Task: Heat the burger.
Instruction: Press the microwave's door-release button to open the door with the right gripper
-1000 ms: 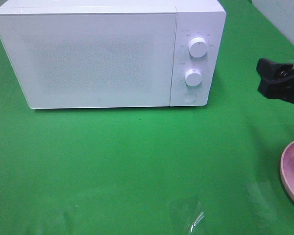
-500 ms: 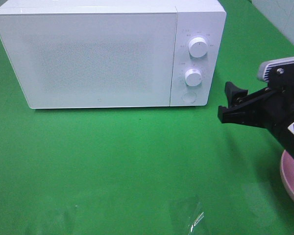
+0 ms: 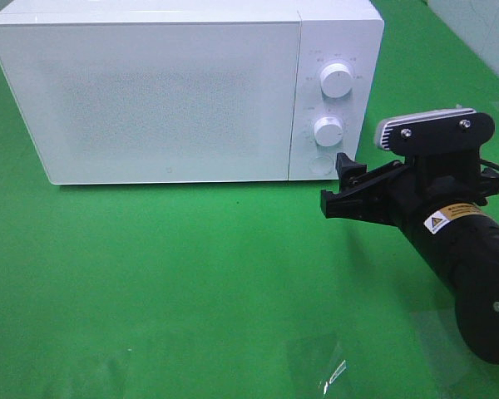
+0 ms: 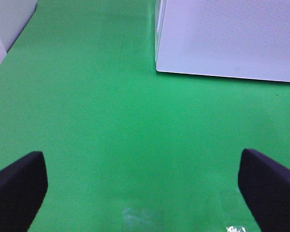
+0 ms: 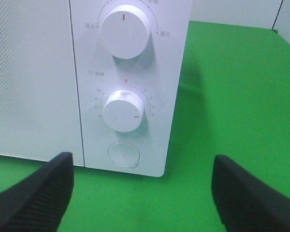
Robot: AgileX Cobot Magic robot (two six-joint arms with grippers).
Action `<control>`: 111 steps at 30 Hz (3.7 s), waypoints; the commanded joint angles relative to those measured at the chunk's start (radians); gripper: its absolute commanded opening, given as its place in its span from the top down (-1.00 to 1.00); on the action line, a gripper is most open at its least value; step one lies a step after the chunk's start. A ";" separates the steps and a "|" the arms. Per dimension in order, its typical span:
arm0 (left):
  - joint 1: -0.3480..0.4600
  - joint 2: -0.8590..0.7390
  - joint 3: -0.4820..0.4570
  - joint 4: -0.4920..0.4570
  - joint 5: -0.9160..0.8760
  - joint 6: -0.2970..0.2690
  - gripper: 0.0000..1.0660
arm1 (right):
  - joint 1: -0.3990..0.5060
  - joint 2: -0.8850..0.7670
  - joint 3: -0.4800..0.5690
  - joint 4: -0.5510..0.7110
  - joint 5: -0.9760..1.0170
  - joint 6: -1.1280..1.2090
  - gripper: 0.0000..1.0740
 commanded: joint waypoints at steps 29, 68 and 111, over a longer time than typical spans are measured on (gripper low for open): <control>0.003 -0.015 -0.001 -0.006 -0.016 0.000 -0.88 | -0.003 0.159 -0.127 0.013 -0.074 0.279 -0.23; 0.003 -0.015 -0.001 -0.006 -0.016 0.000 -0.88 | -0.143 0.161 -0.139 -0.122 0.244 1.492 1.00; 0.003 -0.015 -0.001 -0.006 -0.016 0.000 -0.88 | -0.271 0.415 -0.445 -0.254 0.223 1.626 1.00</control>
